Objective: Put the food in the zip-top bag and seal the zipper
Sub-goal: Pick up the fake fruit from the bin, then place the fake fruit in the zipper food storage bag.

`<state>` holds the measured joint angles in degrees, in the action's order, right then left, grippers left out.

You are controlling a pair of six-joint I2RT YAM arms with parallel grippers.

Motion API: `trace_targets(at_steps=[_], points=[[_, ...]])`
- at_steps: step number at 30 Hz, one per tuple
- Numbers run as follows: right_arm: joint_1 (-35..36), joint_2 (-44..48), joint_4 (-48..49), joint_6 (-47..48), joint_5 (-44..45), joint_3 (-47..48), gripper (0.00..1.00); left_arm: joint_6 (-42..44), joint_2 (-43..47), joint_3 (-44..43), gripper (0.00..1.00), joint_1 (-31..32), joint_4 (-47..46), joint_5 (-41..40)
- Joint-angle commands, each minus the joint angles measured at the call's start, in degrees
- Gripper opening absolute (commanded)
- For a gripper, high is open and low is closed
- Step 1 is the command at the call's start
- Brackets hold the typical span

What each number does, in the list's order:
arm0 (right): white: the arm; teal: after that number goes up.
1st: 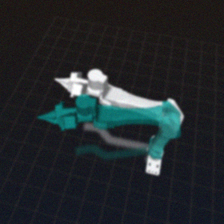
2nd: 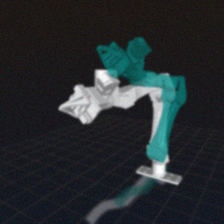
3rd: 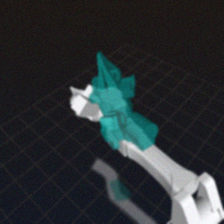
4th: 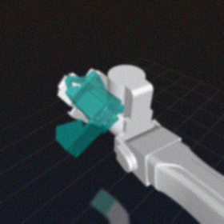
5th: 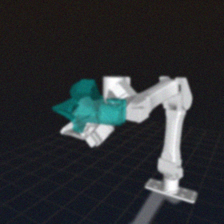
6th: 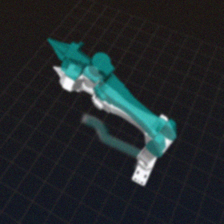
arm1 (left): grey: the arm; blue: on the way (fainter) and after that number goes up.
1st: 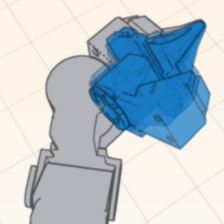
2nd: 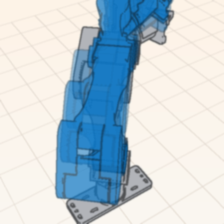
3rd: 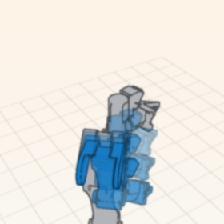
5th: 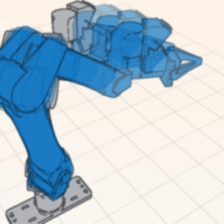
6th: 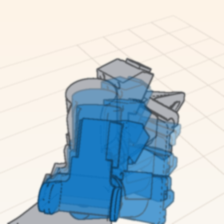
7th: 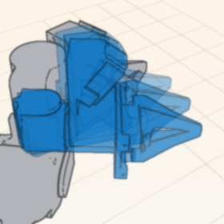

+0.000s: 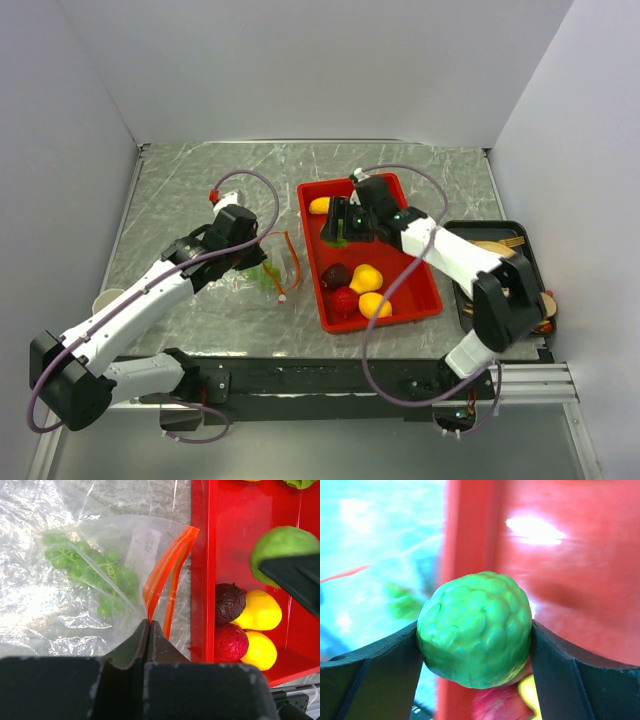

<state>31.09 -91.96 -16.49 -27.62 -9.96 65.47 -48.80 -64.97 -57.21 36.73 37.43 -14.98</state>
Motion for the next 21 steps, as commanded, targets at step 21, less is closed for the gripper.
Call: trace_targets(at_steps=[21], points=[[15.58, -3.65, 14.46, -10.00, -13.85, 0.09, 0.59, -0.51, 2.74, -0.09, 0.02, 0.10, -1.83, 1.01]])
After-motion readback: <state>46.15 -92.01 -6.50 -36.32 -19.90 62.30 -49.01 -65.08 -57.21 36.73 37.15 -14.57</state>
